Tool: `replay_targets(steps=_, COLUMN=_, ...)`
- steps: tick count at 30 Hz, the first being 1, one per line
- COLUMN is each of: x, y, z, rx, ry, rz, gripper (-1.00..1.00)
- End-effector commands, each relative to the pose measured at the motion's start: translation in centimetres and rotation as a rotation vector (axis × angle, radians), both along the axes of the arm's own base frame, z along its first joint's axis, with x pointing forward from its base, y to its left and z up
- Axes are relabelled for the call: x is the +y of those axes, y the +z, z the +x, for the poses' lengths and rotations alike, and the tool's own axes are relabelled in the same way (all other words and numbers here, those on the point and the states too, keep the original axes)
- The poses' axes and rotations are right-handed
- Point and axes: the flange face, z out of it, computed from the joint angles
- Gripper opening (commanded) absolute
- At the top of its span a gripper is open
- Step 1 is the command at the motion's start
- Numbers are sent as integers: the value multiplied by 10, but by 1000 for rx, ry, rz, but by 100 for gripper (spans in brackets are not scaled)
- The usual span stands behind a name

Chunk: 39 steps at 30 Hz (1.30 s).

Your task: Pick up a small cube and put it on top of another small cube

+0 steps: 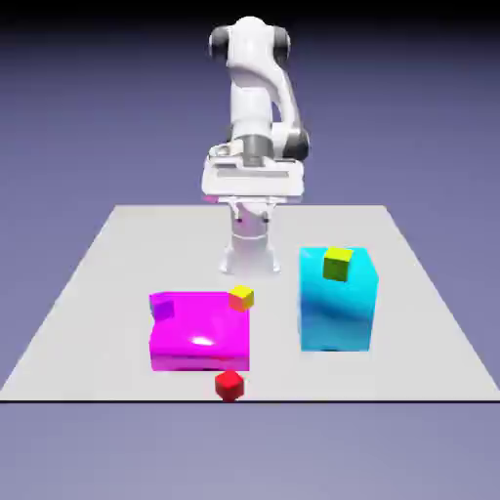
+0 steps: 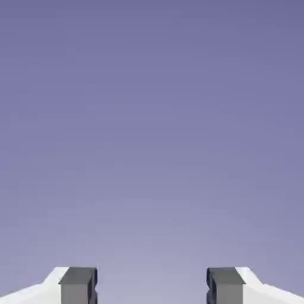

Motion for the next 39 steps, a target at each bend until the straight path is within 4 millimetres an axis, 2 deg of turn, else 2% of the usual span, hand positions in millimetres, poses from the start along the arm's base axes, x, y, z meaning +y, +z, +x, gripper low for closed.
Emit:
replay_targets(steps=1, x=-1, y=-6, z=9, rx=35, ry=17, rz=-9, gripper=0)
replay_targets(steps=6, x=-4, y=-43, z=49, rx=209, ry=107, rz=-59, gripper=0)
replay_targets(steps=11, x=-7, y=-87, z=85, rx=382, ry=204, rz=-115, gripper=0)
replay_targets(steps=20, x=-14, y=-179, z=134, rx=689, ry=389, rz=-233, gripper=0)
replay_targets(steps=28, x=-23, y=-264, z=160, rx=960, ry=562, rz=-351, gripper=0)
replay_targets(steps=30, x=-23, y=-266, z=160, rx=968, ry=567, rz=-354, gripper=0)
replay_targets(steps=34, x=-31, y=-334, z=150, rx=968, ry=567, rz=-354, gripper=0)
replay_targets(steps=35, x=-31, y=-334, z=150, rx=968, ry=567, rz=-354, gripper=-100)
replay_targets(steps=36, x=-31, y=-334, z=150, rx=968, ry=567, rz=-354, gripper=-100)
replay_targets(steps=39, x=-25, y=-281, z=159, rx=968, ry=567, rz=-355, gripper=-100)
